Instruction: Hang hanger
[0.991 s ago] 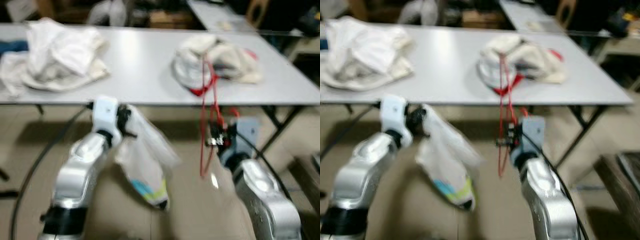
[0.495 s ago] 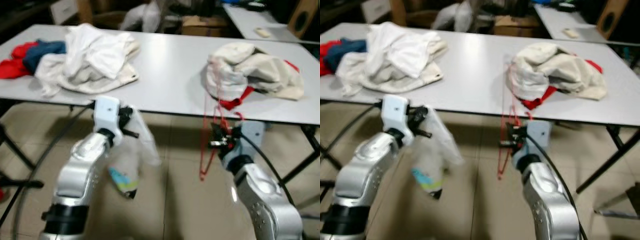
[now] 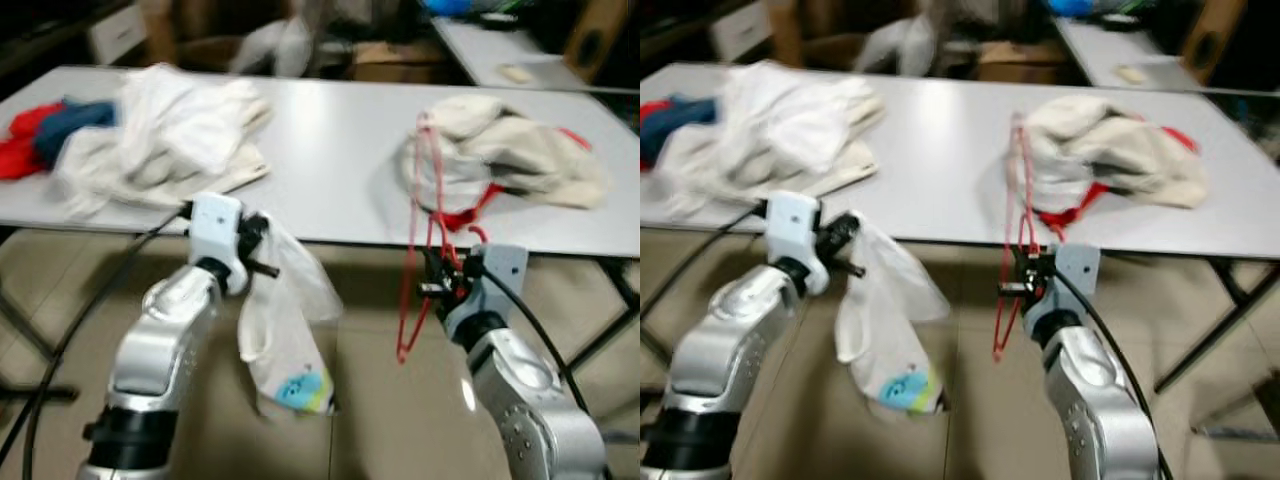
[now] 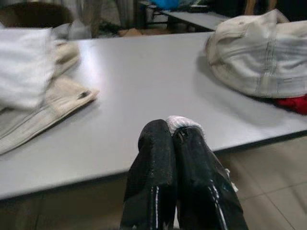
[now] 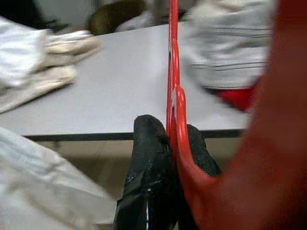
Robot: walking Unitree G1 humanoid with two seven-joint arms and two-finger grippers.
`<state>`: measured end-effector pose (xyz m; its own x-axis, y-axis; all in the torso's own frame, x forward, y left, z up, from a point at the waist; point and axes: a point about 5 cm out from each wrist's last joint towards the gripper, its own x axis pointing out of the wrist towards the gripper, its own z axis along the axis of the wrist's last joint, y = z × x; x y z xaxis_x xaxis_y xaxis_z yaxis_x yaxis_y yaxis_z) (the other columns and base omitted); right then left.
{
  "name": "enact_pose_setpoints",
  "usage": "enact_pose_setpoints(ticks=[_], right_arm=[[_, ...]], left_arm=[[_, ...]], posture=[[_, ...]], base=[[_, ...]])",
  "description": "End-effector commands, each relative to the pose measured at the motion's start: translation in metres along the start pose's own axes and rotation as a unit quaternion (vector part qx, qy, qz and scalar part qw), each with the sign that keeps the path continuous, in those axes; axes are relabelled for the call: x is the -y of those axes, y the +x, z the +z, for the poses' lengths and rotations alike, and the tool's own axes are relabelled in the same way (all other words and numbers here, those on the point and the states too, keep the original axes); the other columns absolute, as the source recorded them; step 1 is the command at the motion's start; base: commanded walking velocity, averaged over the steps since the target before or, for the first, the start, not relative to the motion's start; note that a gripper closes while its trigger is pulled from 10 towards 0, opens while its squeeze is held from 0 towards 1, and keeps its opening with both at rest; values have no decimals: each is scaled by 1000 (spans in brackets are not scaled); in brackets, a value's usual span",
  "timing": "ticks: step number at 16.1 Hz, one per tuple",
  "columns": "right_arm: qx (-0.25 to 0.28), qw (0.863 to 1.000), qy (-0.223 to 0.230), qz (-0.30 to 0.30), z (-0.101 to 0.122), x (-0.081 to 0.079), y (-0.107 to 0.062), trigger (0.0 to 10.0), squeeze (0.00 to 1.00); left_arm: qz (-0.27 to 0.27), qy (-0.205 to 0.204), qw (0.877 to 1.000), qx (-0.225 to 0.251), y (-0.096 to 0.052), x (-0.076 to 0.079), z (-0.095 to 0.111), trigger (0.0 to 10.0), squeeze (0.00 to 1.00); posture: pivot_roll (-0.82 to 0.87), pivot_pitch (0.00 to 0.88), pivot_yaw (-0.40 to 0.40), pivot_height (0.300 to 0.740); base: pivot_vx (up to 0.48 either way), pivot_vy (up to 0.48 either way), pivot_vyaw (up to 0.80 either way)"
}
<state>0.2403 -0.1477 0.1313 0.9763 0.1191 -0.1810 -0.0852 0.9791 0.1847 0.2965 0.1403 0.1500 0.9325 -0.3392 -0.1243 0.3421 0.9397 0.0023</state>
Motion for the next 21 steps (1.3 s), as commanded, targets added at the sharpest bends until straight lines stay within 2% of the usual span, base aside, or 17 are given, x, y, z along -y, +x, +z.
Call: enact_pose_setpoints(ticks=[1, 7, 11, 15, 17, 21], right_arm=[[5, 1000, -4, -13, 4, 6, -2, 10000, 0], [-3, 1000, -21, 23, 10, 7, -3, 10000, 0], [0, 995, -61, 76, 25, 6, 0, 10000, 0], [-17, 984, -117, 130, 31, 6, -8, 10000, 0], [-36, 973, -155, 167, 42, 14, -16, 10000, 0], [-49, 958, -208, 190, 61, 31, -26, 10000, 0]], left_arm=[[-18, 5, 1000, 16, 4, 9, 9, 10000, 0], [-10, 6, 1000, 25, 7, 7, 18, 10000, 0], [-4, 0, 999, 40, 13, 3, 30, 10000, 0], [-20, -1, 998, 56, 21, 6, 42, 10000, 0], [-28, -2, 997, 69, 30, 7, 53, 10000, 0], [-38, 5, 995, 90, 47, 3, 75, 10000, 0]], posture=[[-40, 20, 6, 740], [-47, 18, -8, 740], [-39, 4, -5, 740], [-38, 0, 2, 740], [-46, 0, -3, 740], [-55, 0, -3, 740]], base=[[296, 0, -419], [294, 0, -70], [296, 0, 0], [311, 0, 0], [315, 0, -231], [317, 0, -580]])
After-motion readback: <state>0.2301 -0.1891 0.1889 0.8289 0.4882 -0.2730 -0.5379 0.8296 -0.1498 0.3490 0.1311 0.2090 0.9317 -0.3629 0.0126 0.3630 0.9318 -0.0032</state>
